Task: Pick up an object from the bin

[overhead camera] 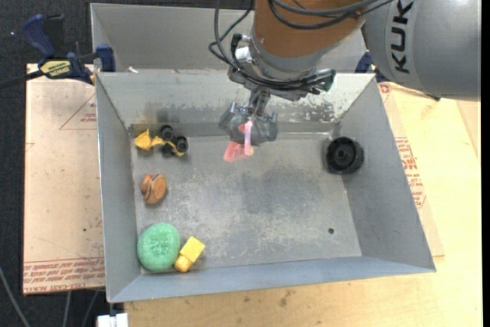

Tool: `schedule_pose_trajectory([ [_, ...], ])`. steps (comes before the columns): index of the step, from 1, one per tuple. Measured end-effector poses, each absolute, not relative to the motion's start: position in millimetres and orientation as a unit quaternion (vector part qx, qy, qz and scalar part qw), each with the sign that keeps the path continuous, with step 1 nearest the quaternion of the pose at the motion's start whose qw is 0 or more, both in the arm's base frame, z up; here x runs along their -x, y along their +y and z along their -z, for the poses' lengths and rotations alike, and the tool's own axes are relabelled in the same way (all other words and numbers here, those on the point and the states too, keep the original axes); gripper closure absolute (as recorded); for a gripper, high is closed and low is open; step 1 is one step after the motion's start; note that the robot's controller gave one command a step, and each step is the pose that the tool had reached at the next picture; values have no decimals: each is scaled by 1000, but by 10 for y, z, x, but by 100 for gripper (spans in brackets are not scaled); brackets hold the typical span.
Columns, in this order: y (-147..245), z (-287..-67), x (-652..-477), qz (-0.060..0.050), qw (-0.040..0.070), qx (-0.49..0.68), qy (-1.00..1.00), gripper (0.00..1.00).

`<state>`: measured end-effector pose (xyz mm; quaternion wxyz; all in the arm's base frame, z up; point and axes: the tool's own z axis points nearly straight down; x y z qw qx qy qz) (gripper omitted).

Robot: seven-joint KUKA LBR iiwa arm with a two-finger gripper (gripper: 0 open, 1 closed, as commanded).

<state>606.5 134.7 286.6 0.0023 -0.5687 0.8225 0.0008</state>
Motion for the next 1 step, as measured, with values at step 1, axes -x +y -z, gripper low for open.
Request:
schedule_pose_trajectory([
  [1,1347,-2866,-6065,-1,2,569,822,100],
])
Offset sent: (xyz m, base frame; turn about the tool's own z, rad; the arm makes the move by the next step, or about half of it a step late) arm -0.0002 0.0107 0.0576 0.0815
